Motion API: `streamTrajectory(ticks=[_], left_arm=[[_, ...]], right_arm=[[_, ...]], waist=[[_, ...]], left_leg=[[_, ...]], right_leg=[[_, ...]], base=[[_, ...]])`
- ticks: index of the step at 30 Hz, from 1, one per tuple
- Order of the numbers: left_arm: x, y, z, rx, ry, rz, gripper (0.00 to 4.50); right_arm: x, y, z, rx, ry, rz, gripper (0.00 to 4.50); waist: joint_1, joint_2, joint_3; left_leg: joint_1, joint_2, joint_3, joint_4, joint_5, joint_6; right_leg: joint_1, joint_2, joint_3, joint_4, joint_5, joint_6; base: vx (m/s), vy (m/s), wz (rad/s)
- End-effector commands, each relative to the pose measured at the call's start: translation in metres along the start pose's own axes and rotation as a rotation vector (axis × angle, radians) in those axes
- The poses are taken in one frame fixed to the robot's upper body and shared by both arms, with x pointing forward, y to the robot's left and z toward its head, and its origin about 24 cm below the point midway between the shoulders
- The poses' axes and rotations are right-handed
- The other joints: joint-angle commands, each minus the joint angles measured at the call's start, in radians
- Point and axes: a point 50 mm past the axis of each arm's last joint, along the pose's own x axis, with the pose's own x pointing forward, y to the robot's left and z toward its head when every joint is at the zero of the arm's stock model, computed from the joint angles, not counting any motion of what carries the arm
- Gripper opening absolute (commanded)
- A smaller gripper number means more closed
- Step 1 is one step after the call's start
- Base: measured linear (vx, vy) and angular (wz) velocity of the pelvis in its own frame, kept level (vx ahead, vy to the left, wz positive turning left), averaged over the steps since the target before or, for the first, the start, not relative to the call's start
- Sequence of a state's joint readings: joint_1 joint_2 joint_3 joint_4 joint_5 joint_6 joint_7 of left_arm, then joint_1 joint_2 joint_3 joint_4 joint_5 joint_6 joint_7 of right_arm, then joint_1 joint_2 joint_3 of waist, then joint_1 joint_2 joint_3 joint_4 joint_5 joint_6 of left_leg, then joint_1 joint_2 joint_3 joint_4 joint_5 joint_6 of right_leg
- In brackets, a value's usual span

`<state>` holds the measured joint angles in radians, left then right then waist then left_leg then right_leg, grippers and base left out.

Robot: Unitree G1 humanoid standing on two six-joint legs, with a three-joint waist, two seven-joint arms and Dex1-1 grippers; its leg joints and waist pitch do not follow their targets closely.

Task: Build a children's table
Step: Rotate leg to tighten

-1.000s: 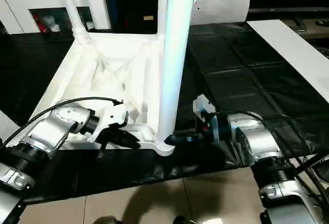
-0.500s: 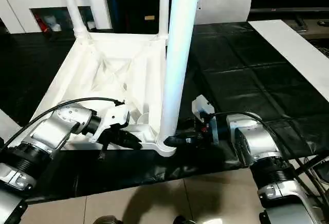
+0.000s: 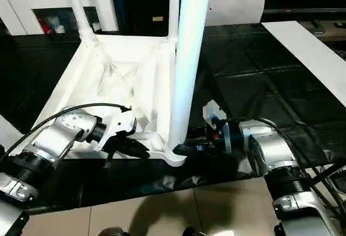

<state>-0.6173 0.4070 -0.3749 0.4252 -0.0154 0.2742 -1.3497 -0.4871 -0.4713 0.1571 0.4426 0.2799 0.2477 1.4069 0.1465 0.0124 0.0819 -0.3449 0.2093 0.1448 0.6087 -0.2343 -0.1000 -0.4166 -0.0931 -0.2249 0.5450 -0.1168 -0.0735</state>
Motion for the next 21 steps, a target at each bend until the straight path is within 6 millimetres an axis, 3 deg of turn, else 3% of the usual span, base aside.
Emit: streamTrajectory(ticks=[1, 2, 4, 5, 6, 7, 8, 9, 10, 11, 12, 13, 15, 18, 21], left_arm=[[0.013, 0.004, 0.012, -0.06, -0.065, 0.086, 0.0], [0.013, 0.004, 0.012, -0.06, -0.065, 0.086, 0.0], [0.019, 0.01, 0.021, -0.124, -0.12, 0.169, 0.0], [0.022, 0.013, 0.025, -0.156, -0.138, 0.204, 0.0], [0.023, 0.013, 0.026, -0.165, -0.142, 0.214, 0.0], [0.026, 0.016, 0.03, -0.193, -0.156, 0.245, 0.0], [0.028, 0.018, 0.033, -0.217, -0.167, 0.277, 0.0], [0.03, 0.021, 0.035, -0.233, -0.174, 0.316, 0.0], [0.031, 0.025, 0.038, -0.254, -0.181, 0.366, 0.0], [0.031, 0.03, 0.04, -0.274, -0.19, 0.428, 0.0], [0.031, 0.033, 0.042, -0.288, -0.194, 0.482, 0.0], [0.031, 0.037, 0.043, -0.299, -0.191, 0.543, 0.0], [0.031, 0.038, 0.044, -0.302, -0.192, 0.579, 0.0], [0.032, 0.035, 0.046, -0.286, -0.201, 0.564, 0.0], [0.03, 0.033, 0.044, -0.252, -0.192, 0.547, 0.0]], right_arm=[[0.013, -0.004, -0.008, 0.05, -0.001, -0.127, 2.02], [0.013, -0.004, -0.008, 0.05, -0.001, -0.127, 2.02], [0.025, -0.015, -0.005, 0.109, -0.046, -0.291, 1.99], [0.031, -0.02, -0.004, 0.141, -0.072, -0.363, 1.98], [0.032, -0.022, -0.003, 0.152, -0.079, -0.385, 1.98], [0.036, -0.026, -0.004, 0.18, -0.086, -0.45, 1.98], [0.041, -0.03, -0.003, 0.2, -0.09, -0.512, 1.98], [0.045, -0.033, -0.001, 0.211, -0.089, -0.569, 1.98], [0.05, -0.036, 0.001, 0.223, -0.091, -0.621, 1.98], [0.056, -0.037, 0.005, 0.237, -0.105, -0.655, 1.98], [0.06, -0.037, 0.008, 0.244, -0.113, -0.671, 1.98], [0.063, -0.036, 0.01, 0.25, -0.127, -0.679, 2.33], [0.067, -0.034, 0.014, 0.224, -0.149, -0.675, 2.7], [0.065, -0.032, 0.015, 0.187, -0.156, -0.666, 2.77], [0.059, -0.032, 0.015, 0.165, -0.167, -0.671, 3.16]], waist=[[-0.012, -0.004, -0.081], [-0.015, -0.004, -0.079], [-0.034, -0.005, -0.066], [-0.052, -0.004, -0.066], [-0.061, -0.001, -0.067], [-0.084, -0.002, -0.071], [-0.088, 0.01, -0.076], [-0.105, 0.016, -0.075], [-0.12, 0.02, -0.074], [-0.129, 0.012, -0.072], [-0.135, 0.008, -0.071], [-0.137, 0.004, -0.073], [-0.136, 0.011, -0.079], [-0.132, 0.009, -0.084], [-0.12, 0.01, -0.102]], left_leg=[[-0.005, 0.033, 0.005, -0.063, -0.002, 0.103], [-0.003, 0.032, 0.006, -0.064, -0.02, 0.094], [0.01, 0.018, 0.009, -0.064, -0.112, 0.058], [0.013, 0.012, 0.009, -0.058, -0.148, 0.05], [0.013, 0.016, 0.006, -0.057, -0.162, 0.051], [-0.008, 0.026, -0.006, -0.058, -0.178, 0.059], [-0.009, 0.041, -0.014, -0.064, -0.178, 0.064], [-0.011, 0.069, -0.025, -0.072, -0.199, 0.072], [-0.013, 0.079, -0.032, -0.079, -0.233, 0.066], [0.001, 0.055, -0.019, -0.07, -0.239, 0.057], [0.008, 0.032, -0.008, -0.059, -0.223, 0.049], [0.005, 0.002, 0.004, -0.051, -0.186, 0.054], [-0.001, 0.017, -0.001, -0.058, -0.144, 0.084], [-0.003, 0.02, -0.002, -0.062, -0.105, 0.096], [-0.019, 0.029, -0.011, -0.056, 0.046, 0.13]], right_leg=[[0.081, -0.072, 0.074, -0.068, -0.391, -0.012], [0.082, -0.073, 0.072, -0.072, -0.416, -0.006], [0.081, -0.067, 0.048, -0.109, -0.554, 0.064], [0.083, -0.062, 0.031, -0.125, -0.596, 0.107], [0.088, -0.063, 0.021, -0.13, -0.6, 0.12], [0.109, -0.061, 0.011, -0.129, -0.58, 0.154], [0.117, -0.063, 0.016, -0.121, -0.546, 0.151], [0.115, -0.068, 0.026, -0.104, -0.489, 0.128], [0.116, -0.074, 0.038, -0.086, -0.456, 0.105], [0.103, -0.076, 0.038, -0.106, -0.484, 0.099], [0.095, -0.075, 0.028, -0.121, -0.514, 0.097], [0.1, -0.072, 0.01, -0.132, -0.543, 0.11], [0.102, -0.066, 0.015, -0.125, -0.48, 0.113], [0.103, -0.066, 0.025, -0.109, -0.409, 0.088], [0.107, -0.072, 0.044, -0.062, -0.232, 0.017]], base=[[0.0, 0.0, 0.0], [0.0, 0.0, 0.0], [0.0, 0.0, 0.0], [0.0, 0.0, 0.0], [0.0, 0.0, 0.0], [0.0, 0.0, 0.0], [0.0, 0.0, 0.0], [0.0, 0.0, 0.0], [0.0, 0.0, 0.0], [0.0, 0.0, 0.0], [0.0, 0.0, 0.0], [0.0, 0.0, 0.0], [0.0, 0.0, 0.0], [0.0, 0.0, 0.0], [0.0, 0.0, 0.0]])
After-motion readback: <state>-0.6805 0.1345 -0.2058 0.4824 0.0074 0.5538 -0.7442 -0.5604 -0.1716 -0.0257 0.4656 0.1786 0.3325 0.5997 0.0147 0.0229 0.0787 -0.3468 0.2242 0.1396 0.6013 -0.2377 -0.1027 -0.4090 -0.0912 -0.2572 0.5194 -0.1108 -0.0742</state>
